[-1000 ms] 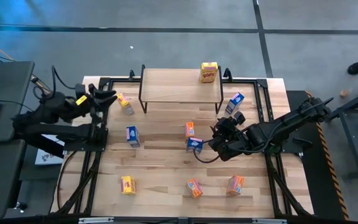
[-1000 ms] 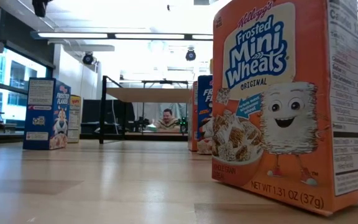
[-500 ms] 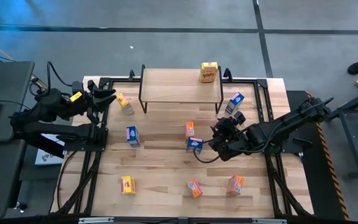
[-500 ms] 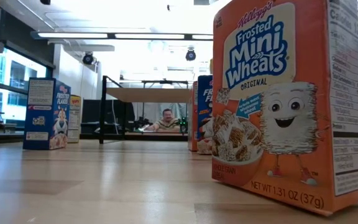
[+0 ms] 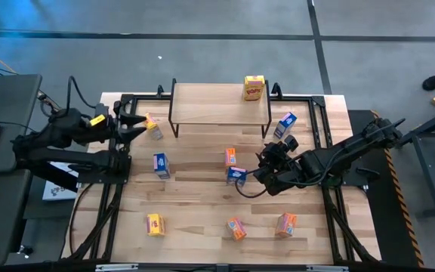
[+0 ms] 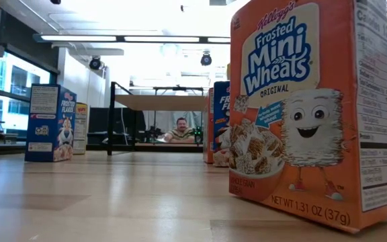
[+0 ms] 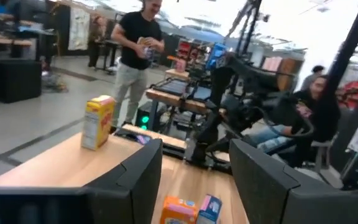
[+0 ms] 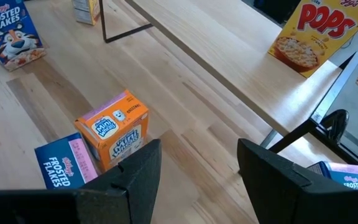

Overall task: Stack cereal on shelf
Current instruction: Put the bottom left blue cereal box on the shelf

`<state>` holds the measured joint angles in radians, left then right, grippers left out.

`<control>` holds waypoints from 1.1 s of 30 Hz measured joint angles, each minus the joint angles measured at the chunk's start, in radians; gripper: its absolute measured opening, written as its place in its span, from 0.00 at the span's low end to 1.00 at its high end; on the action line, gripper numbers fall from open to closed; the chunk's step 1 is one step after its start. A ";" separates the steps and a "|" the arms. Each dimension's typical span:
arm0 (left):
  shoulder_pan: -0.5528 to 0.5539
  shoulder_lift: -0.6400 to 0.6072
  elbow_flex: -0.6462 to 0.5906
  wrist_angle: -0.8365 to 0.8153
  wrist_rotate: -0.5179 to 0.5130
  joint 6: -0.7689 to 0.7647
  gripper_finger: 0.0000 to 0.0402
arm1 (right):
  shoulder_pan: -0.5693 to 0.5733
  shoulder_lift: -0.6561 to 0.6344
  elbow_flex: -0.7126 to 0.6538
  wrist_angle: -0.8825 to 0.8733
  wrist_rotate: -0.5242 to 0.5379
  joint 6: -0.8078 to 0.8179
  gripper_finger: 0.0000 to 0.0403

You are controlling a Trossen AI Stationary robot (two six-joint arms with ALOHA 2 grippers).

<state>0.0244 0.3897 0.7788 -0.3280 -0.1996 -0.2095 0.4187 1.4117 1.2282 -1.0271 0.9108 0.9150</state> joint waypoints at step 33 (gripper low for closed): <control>0.001 0.026 0.000 0.012 -0.019 0.039 0.52 | 0.000 0.000 0.000 0.002 0.006 -0.023 0.51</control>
<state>0.0257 0.4160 0.7788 -0.3158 -0.2188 -0.1708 0.4187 1.4117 1.2282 -1.0256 0.9169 0.8921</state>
